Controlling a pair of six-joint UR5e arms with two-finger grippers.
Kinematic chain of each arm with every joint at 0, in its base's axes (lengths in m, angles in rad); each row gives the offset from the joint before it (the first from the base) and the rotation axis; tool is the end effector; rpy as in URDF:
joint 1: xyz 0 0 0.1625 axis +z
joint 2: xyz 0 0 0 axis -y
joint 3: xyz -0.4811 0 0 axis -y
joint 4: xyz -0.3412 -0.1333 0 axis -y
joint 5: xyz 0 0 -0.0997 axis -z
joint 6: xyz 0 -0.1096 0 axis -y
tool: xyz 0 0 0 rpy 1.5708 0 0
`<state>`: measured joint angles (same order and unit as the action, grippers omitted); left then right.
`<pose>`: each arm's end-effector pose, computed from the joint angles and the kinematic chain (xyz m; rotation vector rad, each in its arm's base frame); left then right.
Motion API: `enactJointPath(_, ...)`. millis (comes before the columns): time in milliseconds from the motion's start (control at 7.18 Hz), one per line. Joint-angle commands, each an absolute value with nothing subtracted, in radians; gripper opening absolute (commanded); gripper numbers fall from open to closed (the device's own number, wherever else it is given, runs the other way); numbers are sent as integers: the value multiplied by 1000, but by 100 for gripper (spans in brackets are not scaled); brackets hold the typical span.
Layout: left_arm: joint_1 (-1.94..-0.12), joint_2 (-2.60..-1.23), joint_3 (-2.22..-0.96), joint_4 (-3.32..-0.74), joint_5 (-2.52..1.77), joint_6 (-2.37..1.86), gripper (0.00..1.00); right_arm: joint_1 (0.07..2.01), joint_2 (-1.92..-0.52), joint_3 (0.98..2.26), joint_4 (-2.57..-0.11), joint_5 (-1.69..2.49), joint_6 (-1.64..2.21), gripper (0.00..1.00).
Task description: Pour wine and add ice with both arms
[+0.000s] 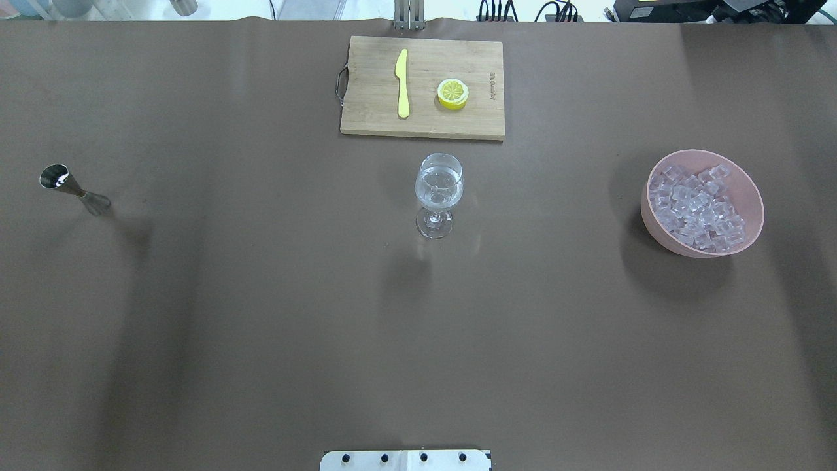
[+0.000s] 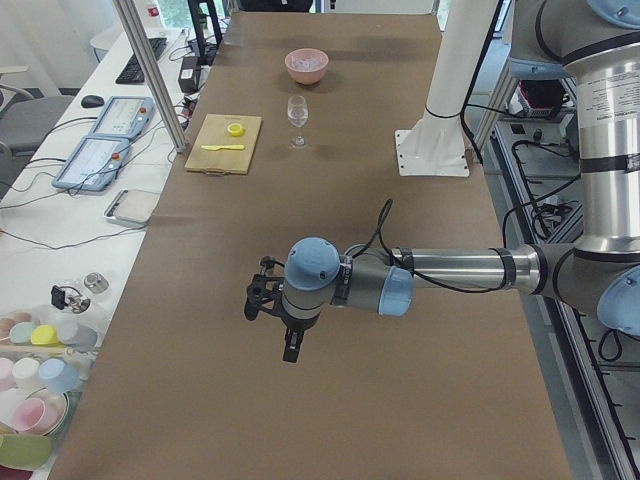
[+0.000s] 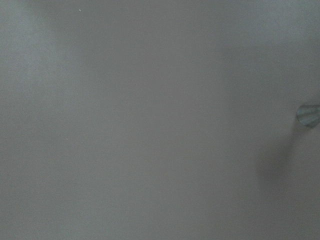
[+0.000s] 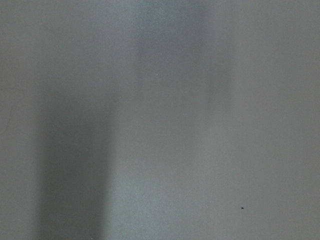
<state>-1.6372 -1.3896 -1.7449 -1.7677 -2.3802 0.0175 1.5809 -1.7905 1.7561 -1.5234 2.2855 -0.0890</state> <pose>-0.0782 -0.3623 0.6936 0.2130 0.7985 0.0307 0.0649 -0.3363 0.7252 0.0478 -0.7134 -0.0802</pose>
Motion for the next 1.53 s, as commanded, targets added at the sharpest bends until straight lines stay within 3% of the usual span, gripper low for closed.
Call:
enactJointPath(0, -1635, -1390, -1749, -1772, -2372, 17, 99, 1580, -1792, 1755, -1523, 2286, -89, 100)
enactJointPath(1393, -1635, -1416, -1798, -1864, -2372, 11, 99, 1580, -1792, 1752, -1523, 2286, -86, 100)
